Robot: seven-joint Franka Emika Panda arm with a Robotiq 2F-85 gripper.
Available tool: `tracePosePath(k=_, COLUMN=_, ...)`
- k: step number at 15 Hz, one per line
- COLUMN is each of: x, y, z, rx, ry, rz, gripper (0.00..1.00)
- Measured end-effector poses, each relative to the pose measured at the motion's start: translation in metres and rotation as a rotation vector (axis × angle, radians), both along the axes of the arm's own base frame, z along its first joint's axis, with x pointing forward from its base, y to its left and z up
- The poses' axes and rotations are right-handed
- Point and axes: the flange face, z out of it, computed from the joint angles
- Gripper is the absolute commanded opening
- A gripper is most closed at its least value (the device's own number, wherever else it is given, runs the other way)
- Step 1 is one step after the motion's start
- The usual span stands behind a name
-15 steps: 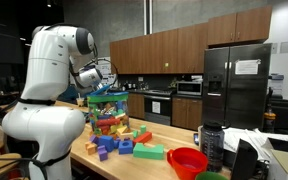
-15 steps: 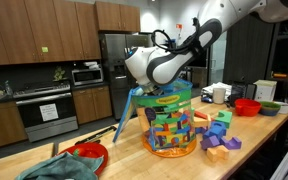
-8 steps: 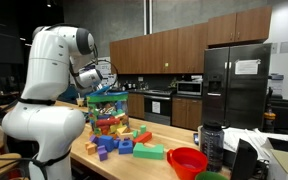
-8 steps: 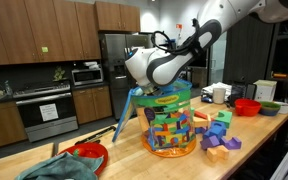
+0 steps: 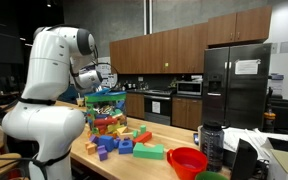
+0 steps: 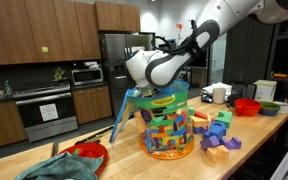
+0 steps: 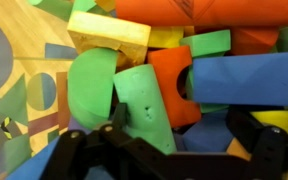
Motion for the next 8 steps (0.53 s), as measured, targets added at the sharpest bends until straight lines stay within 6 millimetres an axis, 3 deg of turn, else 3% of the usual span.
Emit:
tracePosePath(k=3, x=0.0008, y=0.0008, z=0.0006, rx=0.012, ry=0.006, rz=0.014, gripper=0.6)
tracePosePath(k=6, x=0.001, y=0.0013, z=-0.0016, rx=0.015, ry=0.012, rz=0.024, gripper=0.37)
tracePosePath(k=8, x=0.002, y=0.0012, z=0.0, rx=0.017, ry=0.011, rz=0.027, gripper=0.34)
